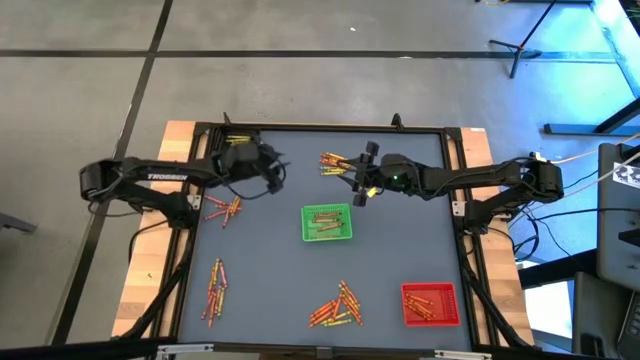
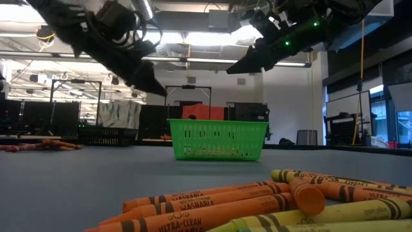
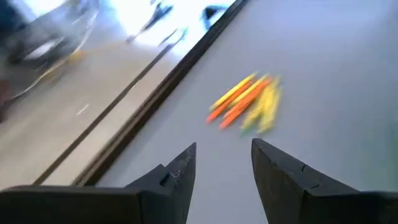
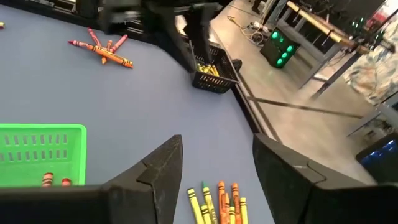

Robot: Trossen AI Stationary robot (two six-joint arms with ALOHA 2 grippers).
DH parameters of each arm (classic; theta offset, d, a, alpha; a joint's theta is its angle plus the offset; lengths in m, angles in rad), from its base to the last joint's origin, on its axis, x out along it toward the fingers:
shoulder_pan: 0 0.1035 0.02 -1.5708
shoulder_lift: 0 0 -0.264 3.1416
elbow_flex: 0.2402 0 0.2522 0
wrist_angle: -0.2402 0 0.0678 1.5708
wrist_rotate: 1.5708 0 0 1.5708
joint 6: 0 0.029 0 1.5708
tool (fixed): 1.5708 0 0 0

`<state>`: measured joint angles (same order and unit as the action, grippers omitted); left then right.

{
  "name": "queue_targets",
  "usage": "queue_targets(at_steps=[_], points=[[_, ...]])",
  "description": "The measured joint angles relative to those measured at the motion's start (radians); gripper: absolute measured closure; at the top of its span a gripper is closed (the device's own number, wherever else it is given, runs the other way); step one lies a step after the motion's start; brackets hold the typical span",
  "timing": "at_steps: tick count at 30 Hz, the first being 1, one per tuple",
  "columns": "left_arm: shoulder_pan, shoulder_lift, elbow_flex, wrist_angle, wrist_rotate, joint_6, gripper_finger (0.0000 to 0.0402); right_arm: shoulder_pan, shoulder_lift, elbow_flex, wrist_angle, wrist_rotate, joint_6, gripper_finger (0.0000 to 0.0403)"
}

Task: Sort crayons
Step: Put the green crayon into the black bin

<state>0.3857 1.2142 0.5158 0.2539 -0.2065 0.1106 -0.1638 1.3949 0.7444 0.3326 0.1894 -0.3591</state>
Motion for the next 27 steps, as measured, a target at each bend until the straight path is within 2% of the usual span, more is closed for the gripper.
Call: queue_targets(at_steps=[4, 7, 11, 14, 20, 27], points=[[-0.026, 0.049, -0.067, 0.235, 0.135, 0.004, 0.0263, 0.0, 0.003, 0.0, -0.034, 0.006, 0.023, 0.021], [-0.034, 0.084, -0.067, 0.262, 0.158, 0.004, 0.0263, -0.014, 0.032, 0.0, -0.039, 0.052, 0.068, 0.021], [-0.036, 0.131, -0.061, 0.274, 0.16, 0.005, 0.0263, -0.081, 0.093, 0.0, -0.048, 0.045, 0.124, 0.021], [-0.035, 0.153, -0.06, 0.284, 0.16, 0.006, 0.0263, -0.145, 0.136, 0.0, -0.063, 0.005, 0.166, 0.021], [-0.035, 0.157, -0.06, 0.334, 0.158, 0.016, 0.0263, -0.246, 0.202, 0.0, -0.134, -0.162, 0.214, 0.021], [-0.035, 0.157, -0.06, 0.344, 0.157, 0.016, 0.0263, -0.276, 0.271, 0.004, -0.144, -0.209, 0.232, 0.021]])
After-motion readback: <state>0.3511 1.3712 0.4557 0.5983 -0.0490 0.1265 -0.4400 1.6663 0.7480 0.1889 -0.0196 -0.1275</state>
